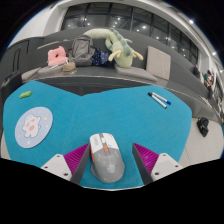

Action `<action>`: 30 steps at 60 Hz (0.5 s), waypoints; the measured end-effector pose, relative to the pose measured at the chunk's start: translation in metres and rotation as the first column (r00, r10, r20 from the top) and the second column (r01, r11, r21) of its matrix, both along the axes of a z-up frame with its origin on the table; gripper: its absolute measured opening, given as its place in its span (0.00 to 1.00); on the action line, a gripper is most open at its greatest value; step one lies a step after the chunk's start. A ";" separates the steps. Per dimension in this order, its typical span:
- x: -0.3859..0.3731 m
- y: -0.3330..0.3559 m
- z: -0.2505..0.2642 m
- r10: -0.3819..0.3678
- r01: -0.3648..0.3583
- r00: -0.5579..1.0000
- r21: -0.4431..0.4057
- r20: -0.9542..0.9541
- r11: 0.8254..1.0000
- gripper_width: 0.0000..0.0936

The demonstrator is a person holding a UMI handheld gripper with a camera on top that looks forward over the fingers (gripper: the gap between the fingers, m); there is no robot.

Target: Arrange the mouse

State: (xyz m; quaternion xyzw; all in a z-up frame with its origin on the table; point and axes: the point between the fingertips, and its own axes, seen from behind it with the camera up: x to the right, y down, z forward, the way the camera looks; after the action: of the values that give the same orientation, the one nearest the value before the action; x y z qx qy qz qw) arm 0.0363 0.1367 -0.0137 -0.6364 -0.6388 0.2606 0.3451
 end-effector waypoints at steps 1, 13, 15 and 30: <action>-0.002 0.001 -0.001 -0.002 0.002 1.000 -0.001 0.002 1.000 0.91; -0.007 -0.005 -0.010 0.012 -0.012 0.999 -0.009 0.036 1.000 0.48; -0.007 -0.004 -0.009 0.021 -0.022 0.999 0.014 0.036 1.000 0.44; -0.032 -0.023 0.042 -0.037 0.035 0.999 -0.062 -0.026 0.997 0.36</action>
State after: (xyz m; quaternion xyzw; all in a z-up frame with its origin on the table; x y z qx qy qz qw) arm 0.0041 0.1138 0.0282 -0.6544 -0.6142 0.2827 0.3386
